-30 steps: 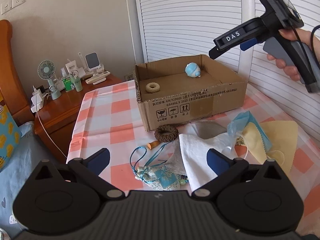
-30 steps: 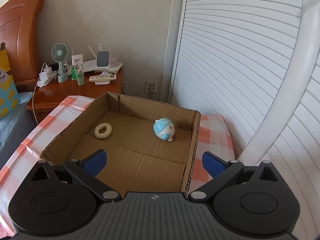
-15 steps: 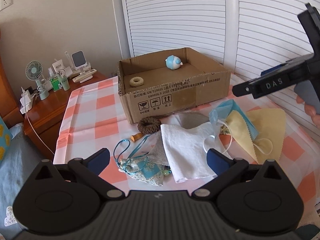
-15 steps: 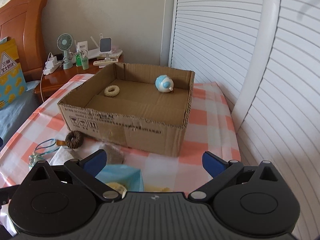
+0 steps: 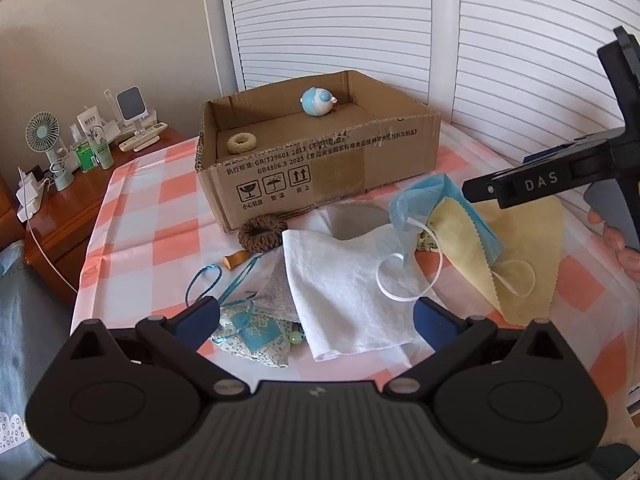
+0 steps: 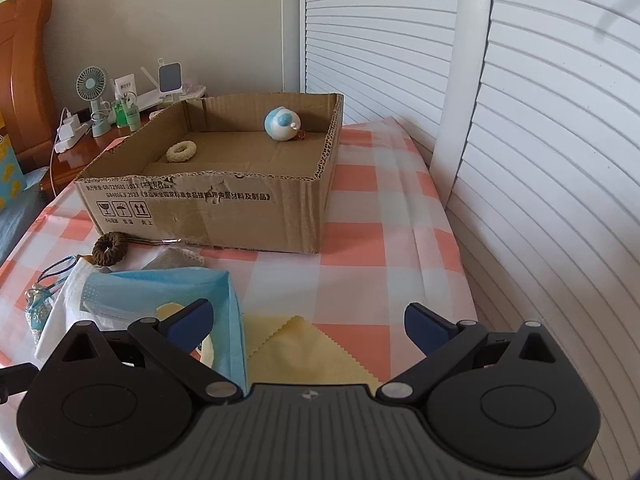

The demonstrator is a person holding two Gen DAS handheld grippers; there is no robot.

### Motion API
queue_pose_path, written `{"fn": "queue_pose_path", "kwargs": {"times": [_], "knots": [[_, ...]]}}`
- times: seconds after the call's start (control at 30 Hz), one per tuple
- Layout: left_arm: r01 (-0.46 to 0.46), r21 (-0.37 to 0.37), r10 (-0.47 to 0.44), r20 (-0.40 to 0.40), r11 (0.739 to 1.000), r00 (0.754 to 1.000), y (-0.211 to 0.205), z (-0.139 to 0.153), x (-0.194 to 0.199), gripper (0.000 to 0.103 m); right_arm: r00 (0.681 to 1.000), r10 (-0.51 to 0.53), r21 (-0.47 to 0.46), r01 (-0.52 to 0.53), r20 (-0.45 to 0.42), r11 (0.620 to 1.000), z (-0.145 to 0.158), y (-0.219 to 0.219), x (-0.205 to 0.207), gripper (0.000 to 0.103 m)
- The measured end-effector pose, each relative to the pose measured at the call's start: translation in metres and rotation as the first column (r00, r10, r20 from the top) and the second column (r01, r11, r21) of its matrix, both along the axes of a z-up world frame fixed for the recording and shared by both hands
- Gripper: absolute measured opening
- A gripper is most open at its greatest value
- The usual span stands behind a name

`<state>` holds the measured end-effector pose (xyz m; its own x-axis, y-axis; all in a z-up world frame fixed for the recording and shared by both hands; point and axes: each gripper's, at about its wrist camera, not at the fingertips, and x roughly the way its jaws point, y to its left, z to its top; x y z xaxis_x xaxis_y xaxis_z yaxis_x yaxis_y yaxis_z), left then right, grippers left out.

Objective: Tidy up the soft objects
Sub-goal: 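Grasp the white cloth with the left gripper while the right gripper grasps the blue mask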

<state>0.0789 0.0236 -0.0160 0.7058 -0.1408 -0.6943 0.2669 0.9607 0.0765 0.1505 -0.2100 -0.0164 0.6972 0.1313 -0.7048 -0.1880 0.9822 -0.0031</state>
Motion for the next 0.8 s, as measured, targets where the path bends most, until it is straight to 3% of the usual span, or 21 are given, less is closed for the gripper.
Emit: {"fn": "queue_pose_path", "kwargs": {"times": [0.2,0.4,0.47,0.57,0.8], "knots": [[0.007,0.008,-0.006,-0.033,1.000,0.999,-0.005,-0.008,0.013,0.102,0.999,0.038,-0.004,-0.038,-0.038,0.999,-0.018,0.009,0.014,0.098],[0.014,0.007,-0.014,-0.049,1.000,0.999,-0.008,-0.013,0.021,0.102,0.995,0.093,0.002,-0.093,-0.038,0.996,-0.025,0.022,0.015,0.066],[0.017,0.007,-0.017,-0.055,1.000,0.998,-0.009,-0.014,0.024,0.102,0.991,0.126,0.012,-0.126,-0.033,0.992,-0.025,0.025,0.014,0.044],[0.025,0.006,-0.024,-0.059,1.000,0.998,-0.009,-0.016,0.024,0.103,0.984,0.174,0.024,-0.174,-0.043,0.985,-0.024,0.029,0.012,0.021],[0.048,0.001,-0.048,-0.059,0.999,0.997,-0.014,-0.018,0.025,0.102,0.992,0.122,0.006,-0.122,-0.019,0.993,-0.019,0.022,0.010,0.015]]}}
